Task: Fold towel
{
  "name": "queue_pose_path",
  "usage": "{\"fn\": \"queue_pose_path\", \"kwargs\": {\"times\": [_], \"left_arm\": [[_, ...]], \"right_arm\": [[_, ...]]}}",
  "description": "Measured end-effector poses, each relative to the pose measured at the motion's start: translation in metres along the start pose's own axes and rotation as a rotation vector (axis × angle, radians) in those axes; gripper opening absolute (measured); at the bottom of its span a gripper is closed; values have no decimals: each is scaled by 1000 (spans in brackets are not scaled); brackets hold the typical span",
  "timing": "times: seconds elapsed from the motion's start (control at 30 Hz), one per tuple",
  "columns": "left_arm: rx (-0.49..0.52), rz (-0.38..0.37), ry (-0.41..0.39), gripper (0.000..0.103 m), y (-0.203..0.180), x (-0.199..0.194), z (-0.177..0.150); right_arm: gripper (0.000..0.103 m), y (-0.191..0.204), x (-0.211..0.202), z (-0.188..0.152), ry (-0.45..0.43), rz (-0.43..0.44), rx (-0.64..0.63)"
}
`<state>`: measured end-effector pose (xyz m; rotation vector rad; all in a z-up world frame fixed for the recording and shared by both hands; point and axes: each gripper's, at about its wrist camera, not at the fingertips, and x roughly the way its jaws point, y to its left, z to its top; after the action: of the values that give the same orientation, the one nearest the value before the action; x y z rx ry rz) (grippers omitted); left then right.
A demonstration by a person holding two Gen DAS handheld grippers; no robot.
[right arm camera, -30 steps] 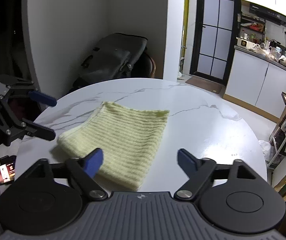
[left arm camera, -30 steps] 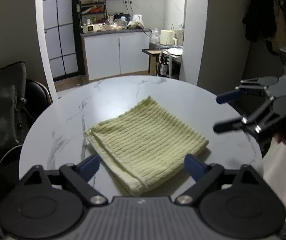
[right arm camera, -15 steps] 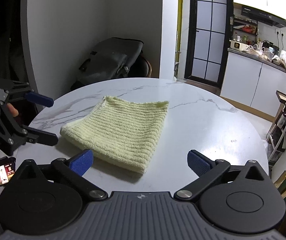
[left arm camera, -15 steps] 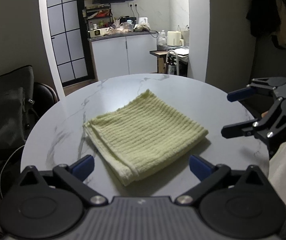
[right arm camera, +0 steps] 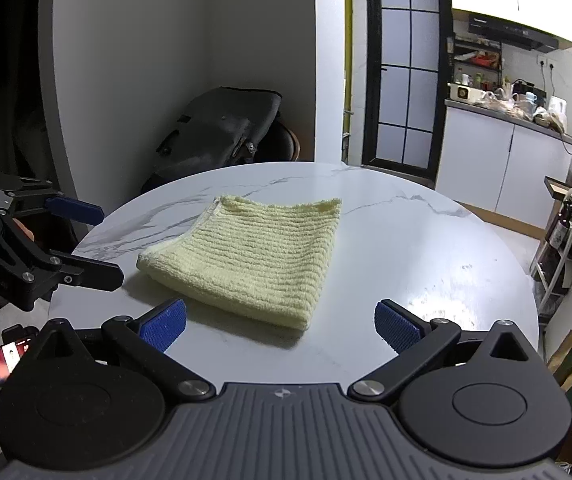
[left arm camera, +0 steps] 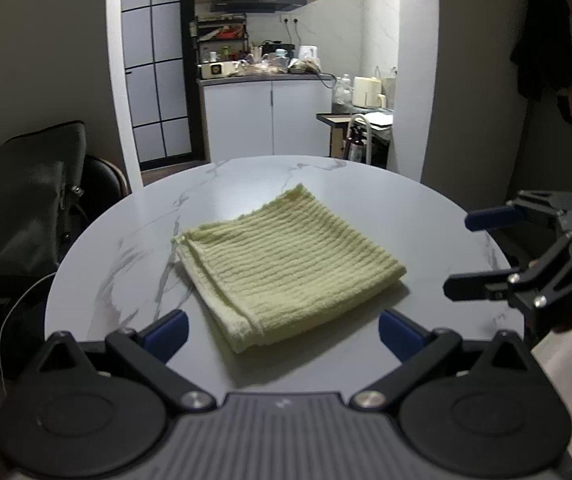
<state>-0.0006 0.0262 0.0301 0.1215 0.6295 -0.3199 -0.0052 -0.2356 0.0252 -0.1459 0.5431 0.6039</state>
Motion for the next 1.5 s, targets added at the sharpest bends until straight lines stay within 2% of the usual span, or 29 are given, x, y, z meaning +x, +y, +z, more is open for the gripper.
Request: {"fn": "queue_pose_path", "kwargs": {"times": [0.43,0.7,1.5], "left_arm": [[-74,37,-25,103,-12,-15,-10],[-122,113,-24,103,-19,-13,-21],[-178,116,-4,103,-23,-2,-40]], "right_arm": [[103,6,-16,-12,-46,-63,89],[103,13,-15,-24,-54,-110,132],[103,22,-5,-43,-30,-140,146]]}}
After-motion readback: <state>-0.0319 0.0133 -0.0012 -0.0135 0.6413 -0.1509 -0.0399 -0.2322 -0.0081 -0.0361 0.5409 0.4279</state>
